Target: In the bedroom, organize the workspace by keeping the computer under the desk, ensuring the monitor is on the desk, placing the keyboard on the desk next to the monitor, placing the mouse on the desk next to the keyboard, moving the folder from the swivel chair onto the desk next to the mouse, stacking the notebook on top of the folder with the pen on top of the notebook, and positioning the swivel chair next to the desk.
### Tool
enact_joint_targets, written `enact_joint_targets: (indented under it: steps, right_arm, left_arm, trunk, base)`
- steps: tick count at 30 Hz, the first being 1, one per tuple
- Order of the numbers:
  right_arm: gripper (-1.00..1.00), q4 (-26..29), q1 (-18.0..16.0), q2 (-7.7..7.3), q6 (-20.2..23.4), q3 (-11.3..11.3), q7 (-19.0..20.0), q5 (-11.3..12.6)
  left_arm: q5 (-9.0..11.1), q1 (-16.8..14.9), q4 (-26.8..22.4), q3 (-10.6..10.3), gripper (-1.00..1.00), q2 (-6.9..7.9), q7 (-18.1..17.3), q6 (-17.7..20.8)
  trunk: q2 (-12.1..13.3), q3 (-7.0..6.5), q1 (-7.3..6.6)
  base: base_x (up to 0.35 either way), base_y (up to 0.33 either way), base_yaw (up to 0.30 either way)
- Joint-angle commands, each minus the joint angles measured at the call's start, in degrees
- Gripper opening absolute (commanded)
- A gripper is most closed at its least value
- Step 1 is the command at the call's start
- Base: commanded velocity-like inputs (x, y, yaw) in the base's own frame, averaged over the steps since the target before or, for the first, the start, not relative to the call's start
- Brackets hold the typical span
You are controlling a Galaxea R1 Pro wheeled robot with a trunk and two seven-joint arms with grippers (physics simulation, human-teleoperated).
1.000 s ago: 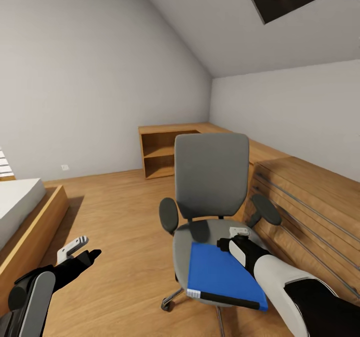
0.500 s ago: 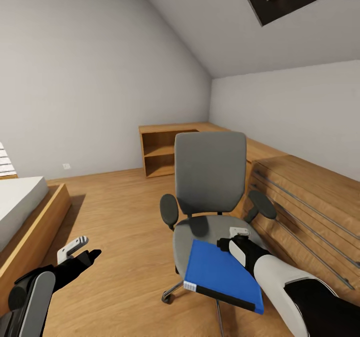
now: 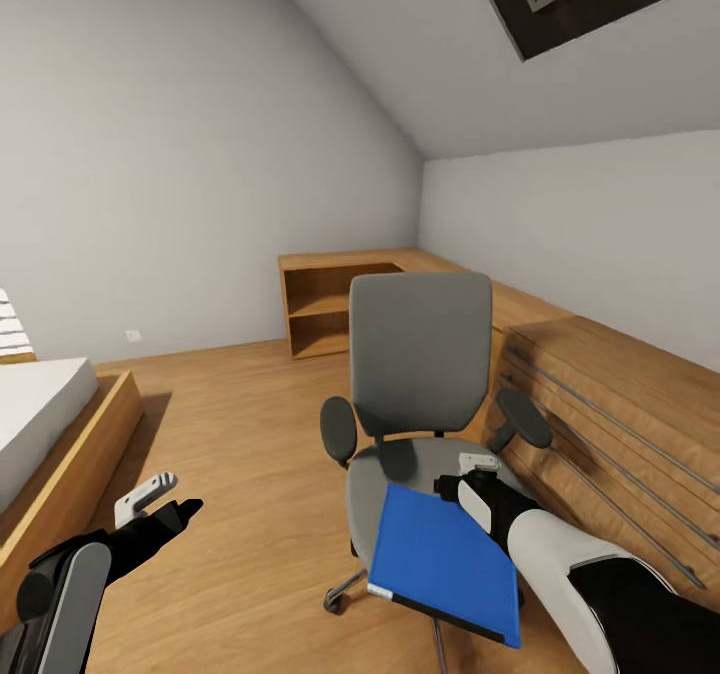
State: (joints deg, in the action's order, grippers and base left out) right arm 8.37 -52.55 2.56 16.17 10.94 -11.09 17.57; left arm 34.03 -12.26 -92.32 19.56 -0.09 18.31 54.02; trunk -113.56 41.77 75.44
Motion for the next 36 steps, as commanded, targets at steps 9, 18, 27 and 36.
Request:
enact_joint_targets:
  steps: [9,18,27,36]
  right_arm:
    - [1.00,0.32,-0.01,-0.01,-0.14,0.48,-0.34,0.54]
    - [1.00,4.50,0.00,-0.08,-2.09,0.56,-0.40,0.57]
    - [1.00,33.26,9.25,-2.53,8.68,0.22,-0.59,1.14]
    - [1.00,67.98,27.94,-3.96,18.92,-8.93,-5.06,8.82]
  left_arm:
    - [0.60,-0.04,-0.05,0.04,1.00,0.00,0.50,0.21]
    - [0.59,-0.04,-0.05,0.04,1.00,0.00,0.50,0.21]
    - [0.52,-0.04,-0.02,-0.11,1.00,-0.20,0.58,0.14]
    - [0.51,-0.04,-0.04,-0.21,1.00,-0.33,0.58,0.16]
  trunk:
    - [2.39,-1.02,-1.33]
    - [2.39,-1.02,-1.33]
    - [2.39,-1.02,-1.33]
    - [2.39,-1.02,-1.33]
  base:
    - [0.000,0.000,0.000]
    - [0.000,0.000,0.000]
    - [0.000,0.000,0.000]
    - [0.000,0.000,0.000]
